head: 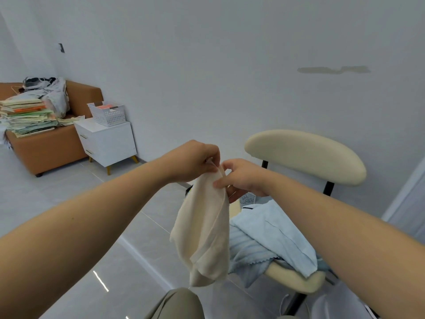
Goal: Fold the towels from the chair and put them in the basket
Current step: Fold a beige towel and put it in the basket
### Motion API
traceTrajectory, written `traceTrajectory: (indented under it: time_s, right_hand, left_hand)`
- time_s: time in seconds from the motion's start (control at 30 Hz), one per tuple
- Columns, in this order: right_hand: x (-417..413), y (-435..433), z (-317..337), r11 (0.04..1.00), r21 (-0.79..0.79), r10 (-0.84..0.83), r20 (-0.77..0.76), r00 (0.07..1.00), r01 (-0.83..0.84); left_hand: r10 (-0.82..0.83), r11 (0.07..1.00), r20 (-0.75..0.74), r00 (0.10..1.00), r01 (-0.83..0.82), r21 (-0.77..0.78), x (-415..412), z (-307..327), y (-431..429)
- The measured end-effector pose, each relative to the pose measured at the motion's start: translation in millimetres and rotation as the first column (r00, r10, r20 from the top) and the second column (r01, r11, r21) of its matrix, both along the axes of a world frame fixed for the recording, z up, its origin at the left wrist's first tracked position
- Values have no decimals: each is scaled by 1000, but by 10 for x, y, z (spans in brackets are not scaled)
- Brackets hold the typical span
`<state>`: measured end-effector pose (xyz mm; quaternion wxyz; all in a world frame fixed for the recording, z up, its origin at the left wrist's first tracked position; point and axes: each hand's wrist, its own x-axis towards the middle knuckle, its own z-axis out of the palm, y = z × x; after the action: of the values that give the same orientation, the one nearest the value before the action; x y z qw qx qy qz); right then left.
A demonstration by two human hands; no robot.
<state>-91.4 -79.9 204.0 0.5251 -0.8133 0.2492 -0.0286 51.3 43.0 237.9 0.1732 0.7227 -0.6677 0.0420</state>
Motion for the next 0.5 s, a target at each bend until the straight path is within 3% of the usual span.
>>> traceTrajectory:
  time_s: [0.43, 0.5]
  right_hand:
    - [60, 38, -26, 989, -133, -79, -127, 989, 62]
    - [42, 42, -40, 989, -132, -89, -166, 982, 67]
  left_hand:
    - [51, 999, 116, 992, -52, 1, 203, -80, -2]
    - [95, 995, 66, 993, -93, -33, 225, -89, -20]
